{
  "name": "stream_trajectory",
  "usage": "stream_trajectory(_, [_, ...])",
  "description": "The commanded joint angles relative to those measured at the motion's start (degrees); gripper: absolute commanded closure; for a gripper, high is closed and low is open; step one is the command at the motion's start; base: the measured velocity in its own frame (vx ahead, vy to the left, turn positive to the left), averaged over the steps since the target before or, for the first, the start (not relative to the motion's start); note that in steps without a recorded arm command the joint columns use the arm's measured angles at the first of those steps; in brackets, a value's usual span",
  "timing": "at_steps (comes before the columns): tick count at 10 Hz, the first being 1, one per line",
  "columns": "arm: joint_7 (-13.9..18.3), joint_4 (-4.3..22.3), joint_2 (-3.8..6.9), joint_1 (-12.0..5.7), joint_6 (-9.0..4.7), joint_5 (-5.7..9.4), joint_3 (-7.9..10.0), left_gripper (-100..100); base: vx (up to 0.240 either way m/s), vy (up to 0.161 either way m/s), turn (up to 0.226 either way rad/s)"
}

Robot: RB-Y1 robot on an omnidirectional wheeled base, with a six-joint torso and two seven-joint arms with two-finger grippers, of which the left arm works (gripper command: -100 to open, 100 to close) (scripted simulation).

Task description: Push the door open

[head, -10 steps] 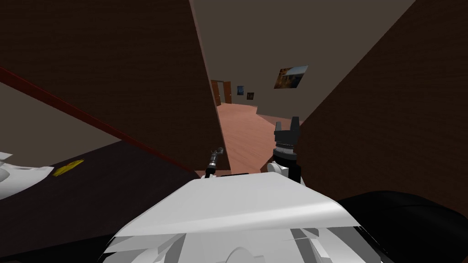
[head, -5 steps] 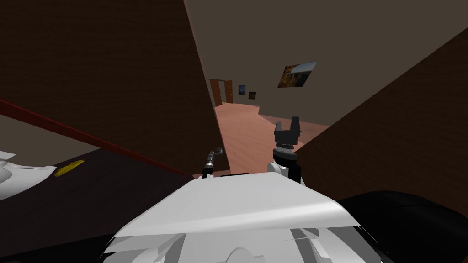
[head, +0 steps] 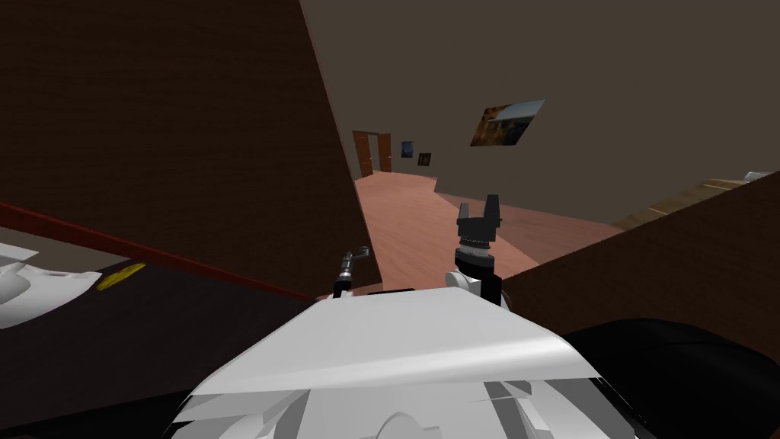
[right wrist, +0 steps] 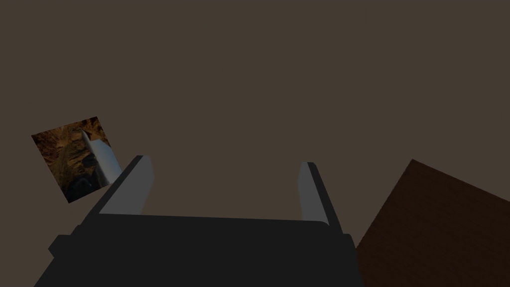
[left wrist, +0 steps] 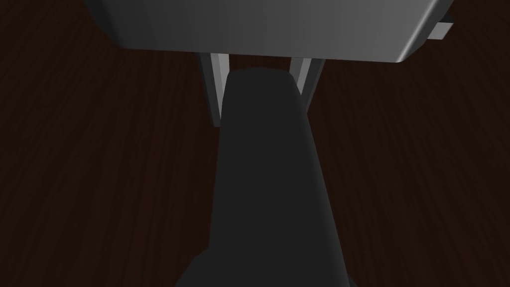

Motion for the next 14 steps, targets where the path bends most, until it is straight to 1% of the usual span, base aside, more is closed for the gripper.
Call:
stream_trajectory(1, [-0.38,0.4,0.69,-0.67,-0.49,0.73,1.71,100,0.157,-0.074,0.053])
stream_trajectory(3, [-0.85,0.56,0.52,-0.83,-0.49,1.4,3.11,100,0.172,-0.071,0.075])
stream_trajectory(4, [-0.96,0.59,0.43,-0.86,-0.49,1.57,3.45,100,0.162,-0.083,0.06])
stream_trajectory(6, [-1.41,0.75,0.01,-1.01,-0.49,2.21,4.79,100,0.17,-0.066,0.073])
stream_trajectory(10, [-2.2,1.02,-1.32,-1.28,-0.49,3.35,7.16,100,0.174,-0.086,0.073])
stream_trajectory(14, [-2.76,1.21,-2.86,-1.46,-0.5,4.15,8.84,100,0.136,-0.09,0.063])
